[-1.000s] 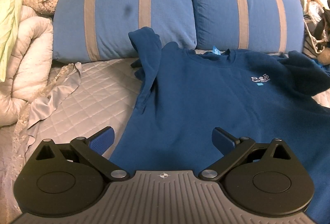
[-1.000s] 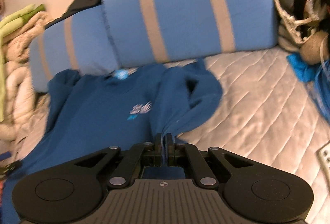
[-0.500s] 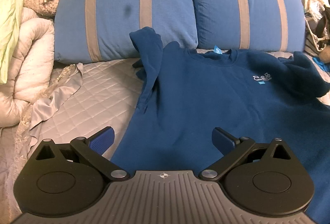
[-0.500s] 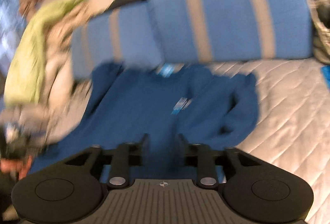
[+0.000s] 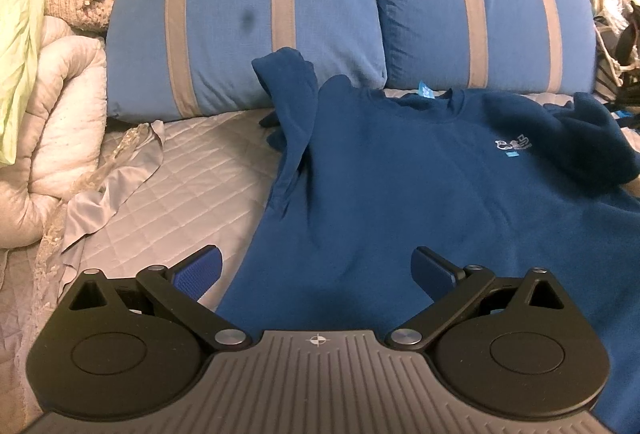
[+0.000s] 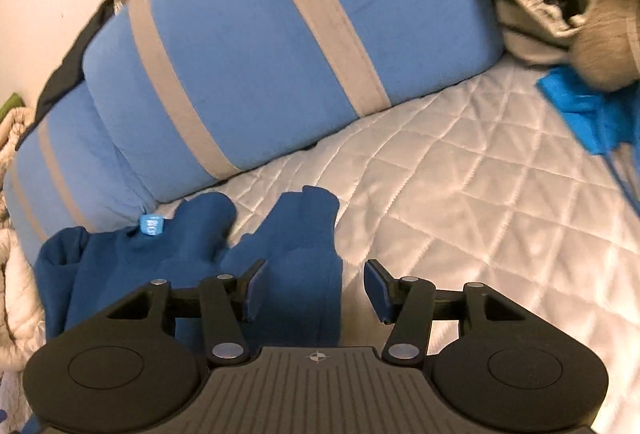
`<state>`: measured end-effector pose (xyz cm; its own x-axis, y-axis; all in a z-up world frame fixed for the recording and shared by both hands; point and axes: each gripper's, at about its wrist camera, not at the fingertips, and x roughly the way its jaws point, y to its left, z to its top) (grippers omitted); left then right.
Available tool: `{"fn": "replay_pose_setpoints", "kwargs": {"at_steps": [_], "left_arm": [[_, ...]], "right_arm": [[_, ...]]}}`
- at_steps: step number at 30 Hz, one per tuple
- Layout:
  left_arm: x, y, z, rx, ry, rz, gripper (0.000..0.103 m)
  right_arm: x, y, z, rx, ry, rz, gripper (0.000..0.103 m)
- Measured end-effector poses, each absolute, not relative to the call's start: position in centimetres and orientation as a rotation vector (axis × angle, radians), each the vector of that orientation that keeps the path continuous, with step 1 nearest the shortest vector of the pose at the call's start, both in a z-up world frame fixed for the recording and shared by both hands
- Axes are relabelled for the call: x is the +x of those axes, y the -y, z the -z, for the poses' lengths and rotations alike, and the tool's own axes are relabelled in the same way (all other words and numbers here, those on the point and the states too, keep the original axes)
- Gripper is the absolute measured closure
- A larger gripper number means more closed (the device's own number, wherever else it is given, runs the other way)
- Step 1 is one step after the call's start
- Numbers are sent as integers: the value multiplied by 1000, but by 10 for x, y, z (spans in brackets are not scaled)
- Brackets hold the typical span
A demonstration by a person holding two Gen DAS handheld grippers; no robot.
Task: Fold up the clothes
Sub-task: 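Pull the held sleeve outward away from the sweatshirt body with the right tool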
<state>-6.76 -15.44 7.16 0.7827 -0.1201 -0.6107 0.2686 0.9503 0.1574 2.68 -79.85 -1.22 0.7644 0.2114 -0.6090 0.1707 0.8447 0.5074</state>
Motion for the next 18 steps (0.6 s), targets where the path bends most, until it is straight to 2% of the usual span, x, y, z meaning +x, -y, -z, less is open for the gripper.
{"fn": "replay_pose_setpoints", "kwargs": {"at_steps": [4,11,13,14,18], "left_arm": [[-66,155,-71,244,-646,217,0],[-64,157,-70,245,-653,219,0],[-63,157,-70,247,-655,220,0],[-63,158,-70,247,-656,220,0],[-64,159,-70,250,-655,219,0]], "right_arm": [[58,804,29,595,-752,-63,55],[94,801,46,566,-830,-132,56],[99,798,50,557,-842,-132,77],[101,797,51,550,-845,-126,82],[93,793,33,476,-785,-65,85]]}}
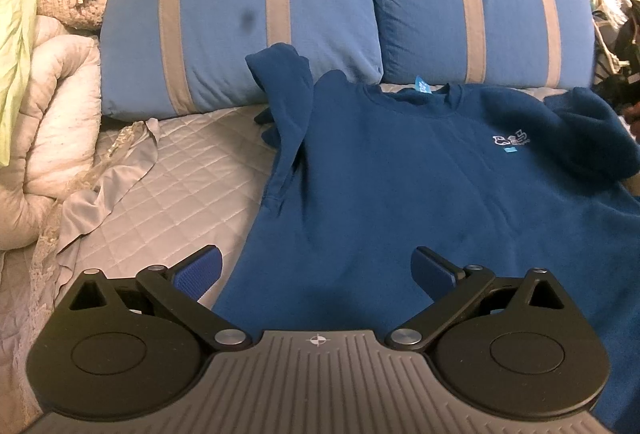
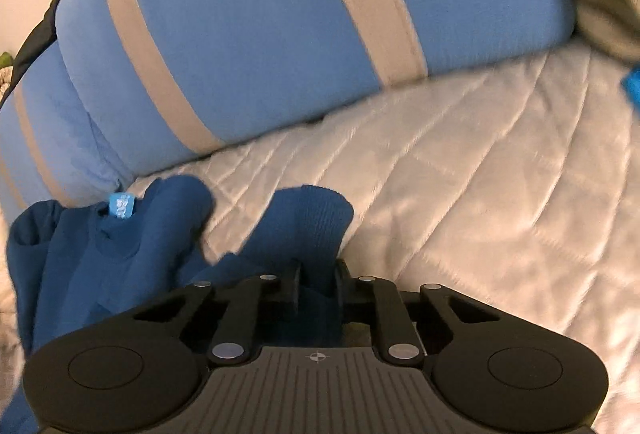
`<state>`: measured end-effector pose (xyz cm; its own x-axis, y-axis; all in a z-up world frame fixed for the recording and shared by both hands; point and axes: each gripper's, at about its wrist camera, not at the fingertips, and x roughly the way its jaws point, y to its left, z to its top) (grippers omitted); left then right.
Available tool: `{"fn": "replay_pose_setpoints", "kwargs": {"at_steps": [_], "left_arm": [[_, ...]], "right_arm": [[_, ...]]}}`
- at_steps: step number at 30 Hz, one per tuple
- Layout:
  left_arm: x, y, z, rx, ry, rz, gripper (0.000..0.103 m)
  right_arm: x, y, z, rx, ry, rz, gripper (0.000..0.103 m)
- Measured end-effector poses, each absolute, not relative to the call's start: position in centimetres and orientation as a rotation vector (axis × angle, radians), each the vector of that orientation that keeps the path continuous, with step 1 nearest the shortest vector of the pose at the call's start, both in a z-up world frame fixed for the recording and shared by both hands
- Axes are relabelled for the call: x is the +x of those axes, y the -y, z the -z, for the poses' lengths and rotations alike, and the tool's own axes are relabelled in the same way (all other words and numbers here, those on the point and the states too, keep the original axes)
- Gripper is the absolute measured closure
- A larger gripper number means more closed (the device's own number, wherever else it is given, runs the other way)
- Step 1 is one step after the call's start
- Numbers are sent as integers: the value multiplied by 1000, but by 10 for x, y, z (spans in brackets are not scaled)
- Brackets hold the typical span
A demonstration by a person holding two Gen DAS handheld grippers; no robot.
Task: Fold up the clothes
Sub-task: 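Pull the held sleeve outward away from the sweatshirt body with the right tool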
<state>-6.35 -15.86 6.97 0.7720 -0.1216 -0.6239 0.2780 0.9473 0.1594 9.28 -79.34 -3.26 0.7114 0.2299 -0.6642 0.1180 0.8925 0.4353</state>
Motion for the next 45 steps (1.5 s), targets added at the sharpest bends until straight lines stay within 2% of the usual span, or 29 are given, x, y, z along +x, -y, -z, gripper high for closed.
{"fn": "replay_pose_setpoints", "kwargs": {"at_steps": [10,16,19,23,31,37,40,42,43,45], "left_arm": [[-66,159,-70,254,-644,214,0],[-67,159,-70,257,-638,211,0],[-66,159,-70,255,-636,212,0],[-66,159,-70,261,-635,210,0],[-66,158,-70,261,-634,209,0],[-67,158,-70,258,-632,212,0],[-67,158,-70,261,-630,213,0],[-67,158,-69,261,-630,210,0],[-67,158,-69,262,-630,209,0],[-68,159,-69,266,-629,206,0]], "right_arm": [[23,848,-85,330,-515,155,86],[-54,903,-166,275,-315,307,88],[-101,932,-186,284,-221,396,89],[-145,965,-159,341,-231,531,89],[-175,980,-43,466,-395,767,89],[-190,970,-28,456,-415,800,89],[-191,970,-20,425,-520,833,82],[-193,962,-19,407,-520,857,67],[-194,956,-20,390,-502,875,59],[-192,934,-26,311,-441,913,23]]}}
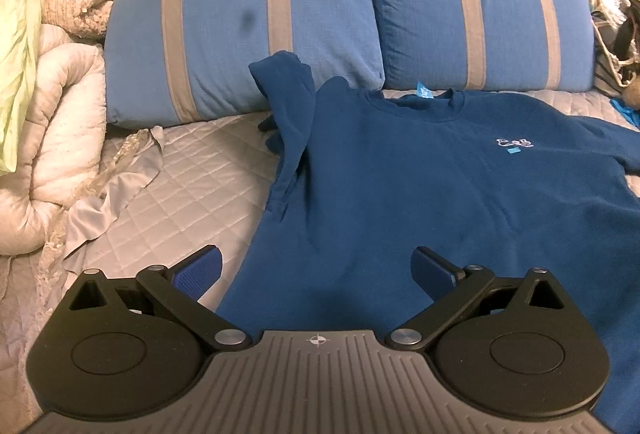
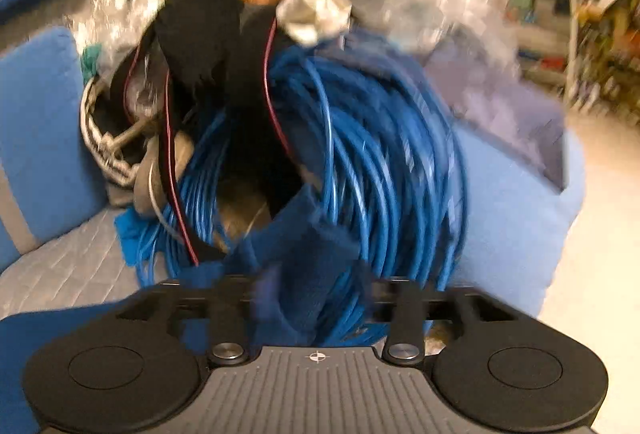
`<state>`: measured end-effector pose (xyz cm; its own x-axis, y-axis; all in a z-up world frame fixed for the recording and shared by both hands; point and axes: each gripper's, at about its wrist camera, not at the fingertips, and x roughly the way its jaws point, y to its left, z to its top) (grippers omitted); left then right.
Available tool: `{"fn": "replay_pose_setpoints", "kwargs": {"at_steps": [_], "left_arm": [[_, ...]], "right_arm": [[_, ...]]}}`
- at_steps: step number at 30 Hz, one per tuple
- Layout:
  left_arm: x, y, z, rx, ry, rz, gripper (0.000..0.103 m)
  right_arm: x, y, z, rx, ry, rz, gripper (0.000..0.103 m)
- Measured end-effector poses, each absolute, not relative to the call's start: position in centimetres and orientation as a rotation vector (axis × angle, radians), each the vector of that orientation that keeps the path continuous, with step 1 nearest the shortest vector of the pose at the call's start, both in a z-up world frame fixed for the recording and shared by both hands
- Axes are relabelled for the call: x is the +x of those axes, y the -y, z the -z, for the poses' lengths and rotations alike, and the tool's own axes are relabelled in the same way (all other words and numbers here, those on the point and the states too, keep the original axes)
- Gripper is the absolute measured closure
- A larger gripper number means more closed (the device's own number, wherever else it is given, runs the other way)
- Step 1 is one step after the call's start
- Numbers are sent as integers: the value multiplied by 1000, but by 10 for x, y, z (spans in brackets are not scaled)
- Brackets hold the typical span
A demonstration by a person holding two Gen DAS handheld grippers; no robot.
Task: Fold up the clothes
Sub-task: 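Pull the held sleeve outward away from the sweatshirt body with the right tool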
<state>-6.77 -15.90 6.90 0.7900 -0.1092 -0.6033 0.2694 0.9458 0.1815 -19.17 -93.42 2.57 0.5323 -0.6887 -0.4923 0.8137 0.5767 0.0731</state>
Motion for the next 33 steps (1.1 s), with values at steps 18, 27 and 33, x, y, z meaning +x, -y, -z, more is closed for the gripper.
{"fn": "replay_pose_setpoints", "kwargs": {"at_steps": [18,27,33], "left_arm": [[-66,161,-68,284,-635,193,0],[-66,158,-68,266,-637,203,0],[-66,158,-68,267,-633,202,0]], "right_arm": [[45,802,19,-7,-693,119,39],[64,790,34,-11,-737,148,99],[30,796,3,-9,-606,266,99]]}}
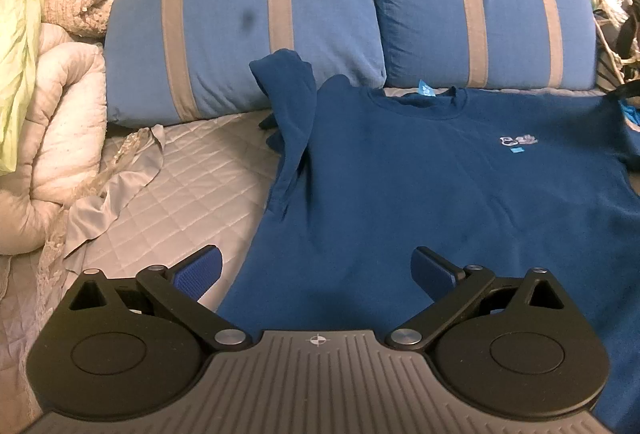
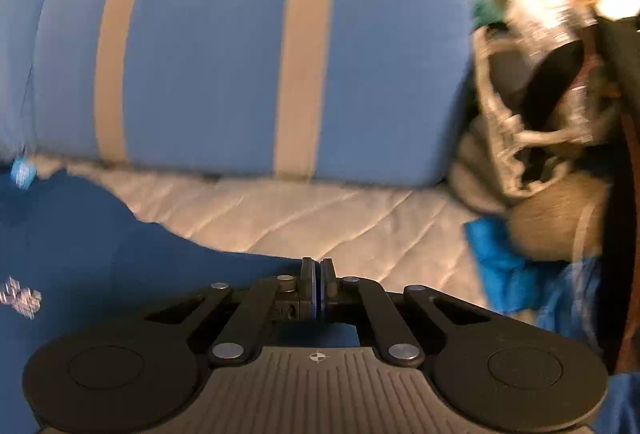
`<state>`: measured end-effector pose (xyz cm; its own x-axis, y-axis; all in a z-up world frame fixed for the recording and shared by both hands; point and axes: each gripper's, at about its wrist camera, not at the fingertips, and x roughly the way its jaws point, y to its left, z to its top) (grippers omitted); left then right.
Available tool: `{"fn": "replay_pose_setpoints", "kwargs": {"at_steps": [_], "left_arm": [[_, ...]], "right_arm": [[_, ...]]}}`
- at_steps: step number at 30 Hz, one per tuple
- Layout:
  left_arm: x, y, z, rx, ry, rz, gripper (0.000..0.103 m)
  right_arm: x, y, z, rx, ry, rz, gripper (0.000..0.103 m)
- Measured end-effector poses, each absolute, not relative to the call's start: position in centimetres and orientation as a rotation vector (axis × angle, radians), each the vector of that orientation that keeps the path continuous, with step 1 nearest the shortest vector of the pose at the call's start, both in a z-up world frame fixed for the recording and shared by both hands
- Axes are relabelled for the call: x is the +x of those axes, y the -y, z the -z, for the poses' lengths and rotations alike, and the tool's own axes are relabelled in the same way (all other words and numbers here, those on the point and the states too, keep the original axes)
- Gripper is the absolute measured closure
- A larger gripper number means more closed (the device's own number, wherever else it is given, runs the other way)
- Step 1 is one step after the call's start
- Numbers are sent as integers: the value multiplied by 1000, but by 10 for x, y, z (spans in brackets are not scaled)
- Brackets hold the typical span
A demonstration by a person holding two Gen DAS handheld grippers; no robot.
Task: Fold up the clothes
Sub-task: 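Pull the held sleeve outward away from the sweatshirt body with the right tool, then open the right tool to release the sleeve onto the bed, then move the left tool to the other sleeve cuff of the sweatshirt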
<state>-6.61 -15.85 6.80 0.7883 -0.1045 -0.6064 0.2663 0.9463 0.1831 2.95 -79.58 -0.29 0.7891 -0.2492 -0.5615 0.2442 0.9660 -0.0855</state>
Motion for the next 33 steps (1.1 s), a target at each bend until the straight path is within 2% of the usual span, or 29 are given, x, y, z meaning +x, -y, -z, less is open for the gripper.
{"fn": "replay_pose_setpoints", "kwargs": {"at_steps": [4,5,6,7,9,11,14,22,28,31,33], "left_arm": [[-66,159,-68,268,-632,200,0],[-66,158,-68,267,-631,200,0],[-66,158,-68,265,-631,199,0],[-66,158,-68,263,-631,200,0],[-65,158,-68,261,-631,200,0],[-66,159,-69,266,-630,200,0],[-67,158,-69,262,-629,199,0],[-67,156,-69,253,-627,201,0],[-68,155,-69,248,-621,201,0],[-68,154,-69,249,-621,201,0],[-69,154,-69,250,-620,200,0]], "right_arm": [[22,793,-5,-69,-584,363,97],[23,793,-7,-85,-585,400,89],[23,795,-9,-68,-591,406,76],[22,798,-12,-36,-593,395,68],[15,795,-22,0,-583,371,27],[6,787,-34,15,-563,334,11],[-4,774,-50,34,-551,256,0],[-47,728,-86,-37,-585,27,0],[-80,721,-62,-27,-703,-101,0],[-90,726,-28,94,-822,-142,9],[-96,729,-5,209,-896,-168,20]]}}
